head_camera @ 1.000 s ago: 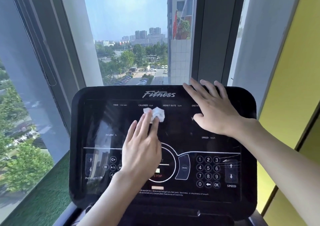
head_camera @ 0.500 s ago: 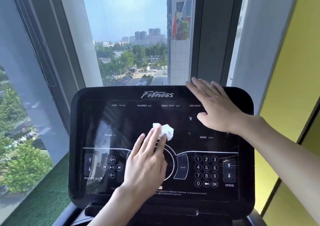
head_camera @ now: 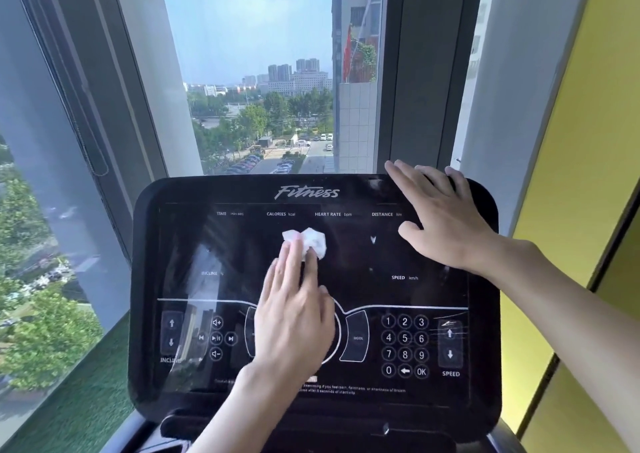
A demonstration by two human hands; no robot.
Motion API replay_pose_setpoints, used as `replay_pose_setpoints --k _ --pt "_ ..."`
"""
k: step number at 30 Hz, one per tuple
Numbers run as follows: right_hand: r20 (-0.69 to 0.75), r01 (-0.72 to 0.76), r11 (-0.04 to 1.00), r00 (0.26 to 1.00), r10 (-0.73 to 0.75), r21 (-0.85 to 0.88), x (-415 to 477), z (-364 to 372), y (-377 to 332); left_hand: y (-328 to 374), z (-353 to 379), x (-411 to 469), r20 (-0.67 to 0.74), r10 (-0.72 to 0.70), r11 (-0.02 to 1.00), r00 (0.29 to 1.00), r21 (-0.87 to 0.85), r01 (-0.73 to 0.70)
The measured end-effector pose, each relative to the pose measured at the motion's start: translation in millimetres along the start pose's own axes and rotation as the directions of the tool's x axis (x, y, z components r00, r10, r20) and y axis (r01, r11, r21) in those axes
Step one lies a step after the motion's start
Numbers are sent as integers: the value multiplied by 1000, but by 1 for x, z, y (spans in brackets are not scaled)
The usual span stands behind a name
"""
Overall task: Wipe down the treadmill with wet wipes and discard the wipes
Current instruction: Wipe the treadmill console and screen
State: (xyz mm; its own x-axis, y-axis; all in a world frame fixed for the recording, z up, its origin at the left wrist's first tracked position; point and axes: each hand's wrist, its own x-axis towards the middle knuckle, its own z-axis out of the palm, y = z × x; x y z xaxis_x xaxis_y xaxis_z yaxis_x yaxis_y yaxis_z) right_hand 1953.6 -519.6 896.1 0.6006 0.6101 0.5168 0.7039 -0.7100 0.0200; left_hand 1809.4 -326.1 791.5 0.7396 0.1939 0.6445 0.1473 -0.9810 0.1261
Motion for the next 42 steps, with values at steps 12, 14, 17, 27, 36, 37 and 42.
replay_pose_setpoints --k 12,14,17,27,36,37,42 --pt "14 27 1000 1000 -27 -1 1 -1 4 2 -2 7 7 96 995 995 24 -96" --pt "27 17 1000 999 -17 24 -3 -5 9 -8 -8 18 -21 61 997 998 45 -60" --pt "50 -90 996 995 89 7 -13 -8 18 -8 -15 35 -74 -81 997 994 -25 79" --pt "27 -103 995 994 102 18 -16 -7 19 26 -6 37 -49 53 998 997 -17 -54" --pt "11 -93 995 996 93 25 -17 -7 19 52 -5 40 -37 114 993 993 -25 -115" --pt "13 -95 995 995 94 25 -17 -7 19 60 0 32 -11 176 984 984 -10 -177" --pt "28 -93 995 995 91 41 -18 -9 18 51 -1 42 -55 136 991 989 5 -136"
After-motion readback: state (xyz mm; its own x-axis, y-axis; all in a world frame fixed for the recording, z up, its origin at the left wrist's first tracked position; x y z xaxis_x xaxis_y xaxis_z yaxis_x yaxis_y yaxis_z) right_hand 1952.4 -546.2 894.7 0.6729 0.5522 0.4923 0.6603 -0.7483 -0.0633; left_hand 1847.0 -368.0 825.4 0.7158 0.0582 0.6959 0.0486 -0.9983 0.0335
